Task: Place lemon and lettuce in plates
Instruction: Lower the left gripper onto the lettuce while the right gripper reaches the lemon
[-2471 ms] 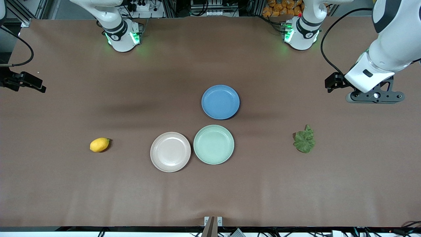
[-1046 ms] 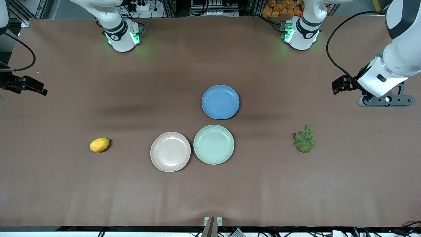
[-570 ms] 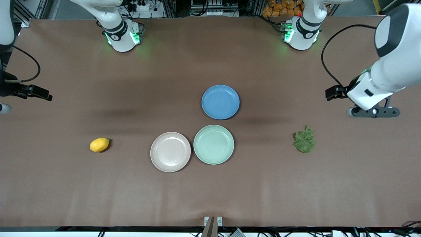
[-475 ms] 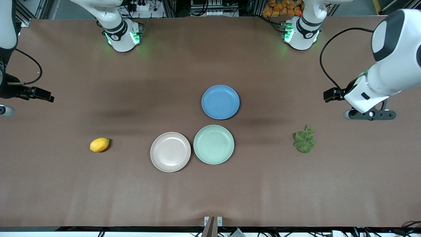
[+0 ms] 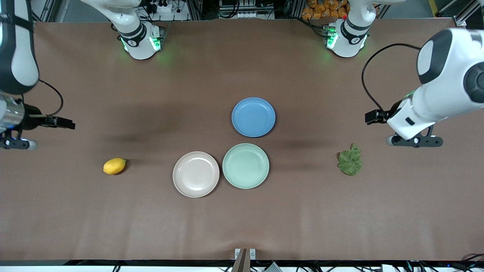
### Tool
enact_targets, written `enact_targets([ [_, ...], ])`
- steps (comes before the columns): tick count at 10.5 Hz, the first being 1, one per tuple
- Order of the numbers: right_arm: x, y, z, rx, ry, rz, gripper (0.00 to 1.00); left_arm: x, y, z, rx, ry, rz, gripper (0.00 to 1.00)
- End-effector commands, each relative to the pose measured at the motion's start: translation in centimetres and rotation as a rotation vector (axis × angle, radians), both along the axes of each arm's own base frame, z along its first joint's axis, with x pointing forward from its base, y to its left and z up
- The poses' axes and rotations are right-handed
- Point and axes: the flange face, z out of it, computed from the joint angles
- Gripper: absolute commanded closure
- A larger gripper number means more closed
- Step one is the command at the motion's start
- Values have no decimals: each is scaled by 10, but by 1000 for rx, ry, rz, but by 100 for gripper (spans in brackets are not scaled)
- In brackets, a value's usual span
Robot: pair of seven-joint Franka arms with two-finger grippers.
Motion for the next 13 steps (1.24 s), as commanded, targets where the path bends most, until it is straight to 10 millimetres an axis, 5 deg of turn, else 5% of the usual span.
enact_targets([
  [1, 17, 1, -36, 43, -9, -12, 0, 19, -1, -44, -26, 8, 8, 0],
  [4, 35, -4, -104, 81, -10, -57, 0, 24, -1, -90, -33, -34, 11, 0],
  [11, 56, 5, -168, 73, -78, -59, 0, 13, 19, -179, -44, -92, 13, 0],
  [13, 57, 5, -171, 70, -77, -55, 0, 17, 19, -210, -46, -97, 17, 0],
])
